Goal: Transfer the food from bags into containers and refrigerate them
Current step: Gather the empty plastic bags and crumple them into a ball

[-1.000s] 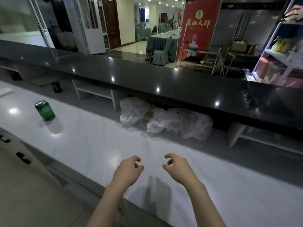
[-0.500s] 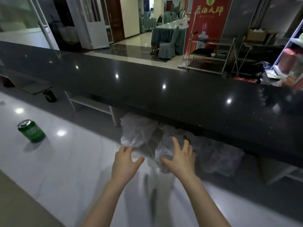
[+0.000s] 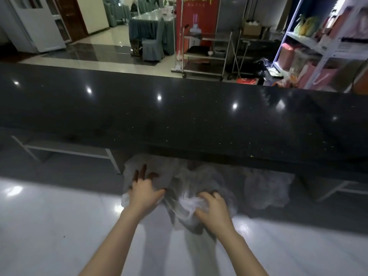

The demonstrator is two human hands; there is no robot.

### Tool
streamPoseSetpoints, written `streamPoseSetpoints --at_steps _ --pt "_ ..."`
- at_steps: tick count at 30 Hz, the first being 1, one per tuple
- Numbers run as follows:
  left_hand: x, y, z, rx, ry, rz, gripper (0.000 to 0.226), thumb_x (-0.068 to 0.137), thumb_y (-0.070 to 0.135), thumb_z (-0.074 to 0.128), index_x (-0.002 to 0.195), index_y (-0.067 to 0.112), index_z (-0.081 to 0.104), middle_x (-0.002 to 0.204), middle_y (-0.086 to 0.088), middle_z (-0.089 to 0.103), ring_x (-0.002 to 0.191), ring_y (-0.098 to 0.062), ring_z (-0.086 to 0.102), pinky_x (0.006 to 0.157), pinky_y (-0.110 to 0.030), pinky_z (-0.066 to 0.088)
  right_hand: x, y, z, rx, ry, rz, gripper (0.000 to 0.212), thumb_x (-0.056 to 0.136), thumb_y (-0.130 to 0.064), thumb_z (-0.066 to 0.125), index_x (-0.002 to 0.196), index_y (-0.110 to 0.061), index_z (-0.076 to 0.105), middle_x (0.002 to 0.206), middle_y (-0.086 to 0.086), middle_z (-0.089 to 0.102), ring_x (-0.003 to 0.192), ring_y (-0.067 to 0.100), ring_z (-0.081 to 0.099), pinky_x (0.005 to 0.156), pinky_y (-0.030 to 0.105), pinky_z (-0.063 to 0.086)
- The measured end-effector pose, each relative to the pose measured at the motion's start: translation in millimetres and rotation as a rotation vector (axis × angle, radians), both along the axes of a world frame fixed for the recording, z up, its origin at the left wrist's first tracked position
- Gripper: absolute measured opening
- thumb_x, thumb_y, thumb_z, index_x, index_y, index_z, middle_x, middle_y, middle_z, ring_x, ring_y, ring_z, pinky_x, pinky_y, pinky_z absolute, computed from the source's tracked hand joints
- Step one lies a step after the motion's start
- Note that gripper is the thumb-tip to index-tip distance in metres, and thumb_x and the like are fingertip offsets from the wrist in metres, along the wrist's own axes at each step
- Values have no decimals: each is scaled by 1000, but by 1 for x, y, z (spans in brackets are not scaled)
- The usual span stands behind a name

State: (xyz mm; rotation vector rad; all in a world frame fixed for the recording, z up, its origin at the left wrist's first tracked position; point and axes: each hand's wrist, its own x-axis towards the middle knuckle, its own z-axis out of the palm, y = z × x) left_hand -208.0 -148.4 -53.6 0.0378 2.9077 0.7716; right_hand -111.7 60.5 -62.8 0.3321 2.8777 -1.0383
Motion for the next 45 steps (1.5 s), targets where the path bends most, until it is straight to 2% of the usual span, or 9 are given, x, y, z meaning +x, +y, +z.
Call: streamPoseSetpoints --at_steps 4,8,14,22,28,32,37,41,45 --pt "18 0 -2 556 -161 55 59 87 47 65 134 16 49 141 -6 49 130 -25 47 102 -32 39 5 -14 6 -214 217 -101 36 70 -41 75 101 -46 59 135 -11 22 124 14 39 104 30 43" --pt "47 11 20 1070 -526 1 66 78 62 66 134 34 47 134 -2 59 119 -23 60 102 -46 48 15 -38 28 -308 78 81 55 70 -42 77 114 -52 45 152 -21 10 137 9 25 110 30 36" --pt "78 4 21 1019 -403 5 53 83 -3 63 129 22 54 117 -4 70 102 -20 70 85 -40 59 44 -32 25 -379 19 171 94 57 -51 83 139 -46 37 156 -23 15 144 3 18 115 37 33" --pt "113 11 43 905 -468 -175 46 69 1 52 112 11 64 101 -3 75 96 -18 71 81 -39 58 56 -30 50 216 209 402 118 61 -59 68 144 -48 -15 158 -19 -10 145 3 -14 119 35 -8" --pt "127 11 56 884 -435 -171 36 56 7 55 90 5 66 81 -3 69 76 -10 68 64 -23 53 66 -29 42 113 102 249 56 66 -53 64 117 -33 49 119 -10 61 106 20 55 88 36 47" --pt "124 -4 54 996 -293 20 30 71 -1 77 99 5 69 91 -7 76 88 -25 72 70 -26 57 73 -8 27 15 108 6 35 67 -40 54 93 -17 59 86 4 70 81 30 62 66 37 50" --pt "125 6 56 598 242 213 63 68 30 85 122 28 53 124 8 49 114 -8 49 93 -21 38 78 -2 27 5 80 -59 19 65 -24 47 77 -15 59 69 4 66 68 28 56 60 37 47" --pt "130 26 44 611 -100 -394 118 55 35 88 148 43 17 151 17 18 136 2 26 107 -20 33 76 -10 44 -149 -4 5 7 72 -22 55 76 -18 60 71 -4 60 74 23 61 62 31 48" --pt "139 50 23 733 -388 -523 93 55 -3 75 136 24 37 119 -2 57 94 -1 62 72 -26 54 71 -13 67 -475 -172 -129 11 87 -24 56 79 -19 60 74 -3 62 72 13 59 59 19 45"
